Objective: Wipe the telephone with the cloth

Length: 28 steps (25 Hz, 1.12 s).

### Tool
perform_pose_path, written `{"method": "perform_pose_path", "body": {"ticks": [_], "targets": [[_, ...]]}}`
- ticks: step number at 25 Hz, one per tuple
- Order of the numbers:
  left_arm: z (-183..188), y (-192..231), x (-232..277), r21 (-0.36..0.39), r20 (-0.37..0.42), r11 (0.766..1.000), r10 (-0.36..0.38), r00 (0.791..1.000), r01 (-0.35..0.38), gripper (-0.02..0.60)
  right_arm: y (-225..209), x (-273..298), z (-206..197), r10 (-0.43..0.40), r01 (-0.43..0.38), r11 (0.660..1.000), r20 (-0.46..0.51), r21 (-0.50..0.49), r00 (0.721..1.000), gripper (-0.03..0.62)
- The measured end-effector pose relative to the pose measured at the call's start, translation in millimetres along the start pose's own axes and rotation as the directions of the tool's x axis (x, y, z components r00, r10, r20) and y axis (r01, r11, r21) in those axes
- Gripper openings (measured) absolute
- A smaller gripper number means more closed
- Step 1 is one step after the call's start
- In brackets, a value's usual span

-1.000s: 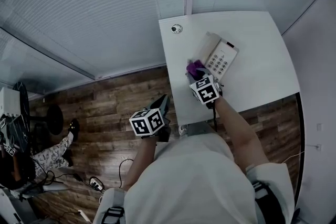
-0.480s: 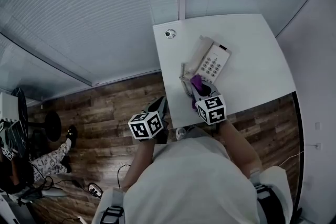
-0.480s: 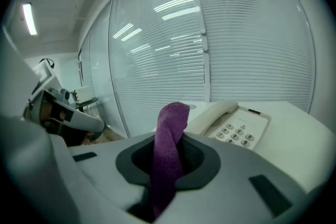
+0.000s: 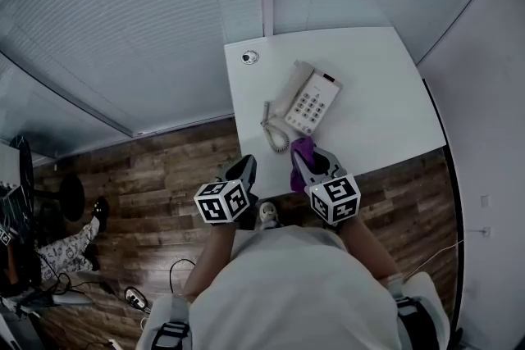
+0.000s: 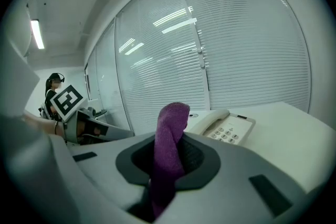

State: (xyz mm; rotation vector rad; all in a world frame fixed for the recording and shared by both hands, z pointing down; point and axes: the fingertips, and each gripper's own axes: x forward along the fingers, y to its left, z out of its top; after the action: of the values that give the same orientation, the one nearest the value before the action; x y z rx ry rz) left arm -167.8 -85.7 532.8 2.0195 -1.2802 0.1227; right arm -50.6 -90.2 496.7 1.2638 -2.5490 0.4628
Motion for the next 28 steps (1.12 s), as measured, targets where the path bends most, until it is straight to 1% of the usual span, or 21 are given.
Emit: {"method": "perform_pose_path", "body": {"ticks": [6,9,22,28], "targets": [[-18,-32,-9,-0.01,0.0,1.0,-0.003,1.0,0.003,0.021,13,-38,-4,0.077,-0.077,0.997,0.001,-0.012,0.997,0.06],[-28,-47,-15,-0.001,-0.004,1.0,-0.002,1.0,0.002,0.021,17,-56,-8,0.099,-0.099,0.995,0.006,-0.013,0.995,0.06],[-84,-108,-58,0.014,-0.003,1.0,-0.004,1.0,0.004,0.021,26,-139,-34,0.086,-0.086,0.996,0.03,-0.007,0.996,0.06],[-102,-127,-73,0.02,-0.005,1.0,-0.012,1.0,0.013,0.021,34,-160,-41,0.09,-0.09,0.996,0.045,0.001,0.995,0.06]]}}
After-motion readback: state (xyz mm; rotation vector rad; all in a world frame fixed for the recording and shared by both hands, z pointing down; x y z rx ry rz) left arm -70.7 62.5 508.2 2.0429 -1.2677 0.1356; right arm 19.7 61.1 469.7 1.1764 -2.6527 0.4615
